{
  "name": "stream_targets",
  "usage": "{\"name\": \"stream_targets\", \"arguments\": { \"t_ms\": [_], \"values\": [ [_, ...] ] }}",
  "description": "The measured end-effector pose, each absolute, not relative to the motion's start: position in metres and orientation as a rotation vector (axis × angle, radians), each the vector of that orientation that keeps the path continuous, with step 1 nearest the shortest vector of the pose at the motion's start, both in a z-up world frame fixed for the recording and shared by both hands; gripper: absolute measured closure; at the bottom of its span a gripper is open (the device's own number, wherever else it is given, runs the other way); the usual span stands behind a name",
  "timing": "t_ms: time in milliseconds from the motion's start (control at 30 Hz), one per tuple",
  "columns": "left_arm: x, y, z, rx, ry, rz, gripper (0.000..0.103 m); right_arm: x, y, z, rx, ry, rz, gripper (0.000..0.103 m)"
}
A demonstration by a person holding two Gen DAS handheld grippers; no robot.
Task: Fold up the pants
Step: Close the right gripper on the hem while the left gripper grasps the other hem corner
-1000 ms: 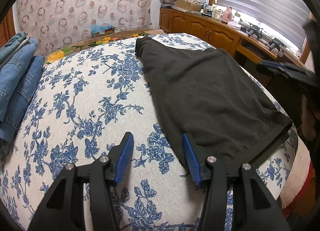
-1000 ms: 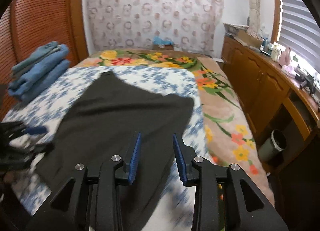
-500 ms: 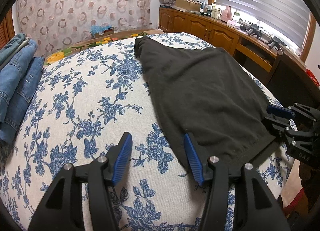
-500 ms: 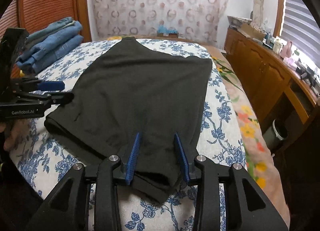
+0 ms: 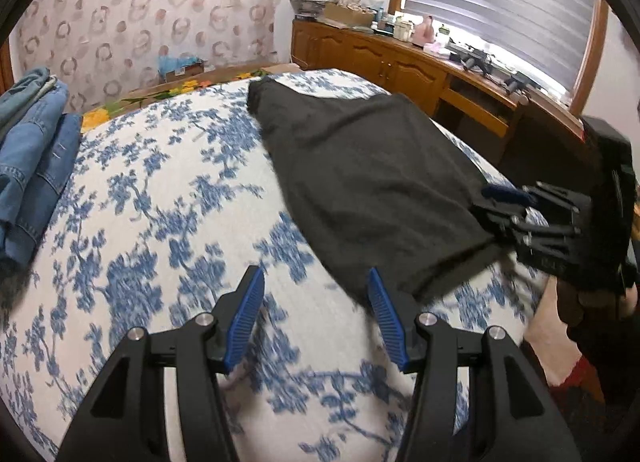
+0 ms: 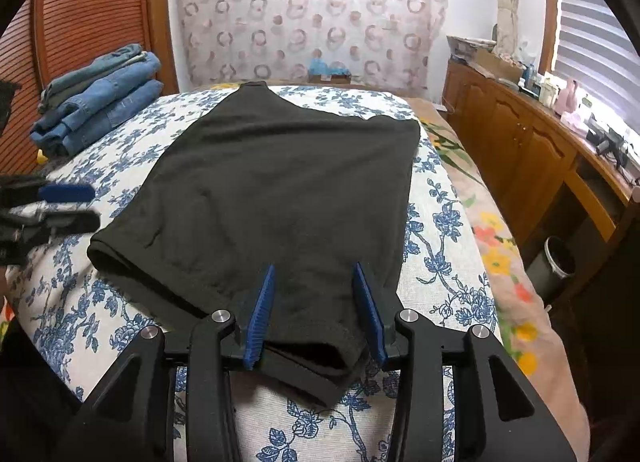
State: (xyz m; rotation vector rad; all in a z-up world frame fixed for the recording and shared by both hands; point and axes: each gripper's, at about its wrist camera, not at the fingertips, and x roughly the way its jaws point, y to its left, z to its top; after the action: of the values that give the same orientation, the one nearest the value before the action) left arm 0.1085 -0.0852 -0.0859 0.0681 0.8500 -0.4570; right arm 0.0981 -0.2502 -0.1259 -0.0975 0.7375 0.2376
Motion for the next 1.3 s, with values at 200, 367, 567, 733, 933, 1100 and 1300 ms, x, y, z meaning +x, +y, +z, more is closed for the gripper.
{"name": "stream_targets", "arguments": {
  "t_ms": [200, 367, 567, 733, 933, 1100, 1300],
  "values": [
    [0.101, -0.088, -0.088, 0.085, 0.859, -0.478, 0.059, 0.096, -0.253, -0.126, -0.091, 0.743, 0.235, 0.062],
    [0.097, -0.091, -0.085, 0.101, 0.859, -0.494, 0.062, 0.095, -0.253, -0.127, -0.081, 0.744, 0.241, 0.062],
    [0.093, -0.099, -0.082, 0.130, 0.859, -0.516, 0.066, 0.094, -0.253, -0.127, -0.083, 0.744, 0.241, 0.062],
    [0.101, -0.106, -0.085, 0.148, 0.874, -0.516, 0.067, 0.094, -0.253, -0.127, -0.082, 0.743, 0.240, 0.062],
    [0.102, -0.118, -0.088, 0.175, 0.883, -0.537, 0.067, 0.094, -0.253, -0.126, -0.081, 0.742, 0.241, 0.062],
    [0.108, -0.123, -0.089, 0.164, 0.883, -0.546, 0.072, 0.094, -0.254, -0.127, -0.081, 0.741, 0.241, 0.062],
    [0.103, -0.124, -0.086, 0.168, 0.850, -0.548, 0.098, 0.094, -0.254, -0.127, -0.081, 0.739, 0.241, 0.062]
  ]
}}
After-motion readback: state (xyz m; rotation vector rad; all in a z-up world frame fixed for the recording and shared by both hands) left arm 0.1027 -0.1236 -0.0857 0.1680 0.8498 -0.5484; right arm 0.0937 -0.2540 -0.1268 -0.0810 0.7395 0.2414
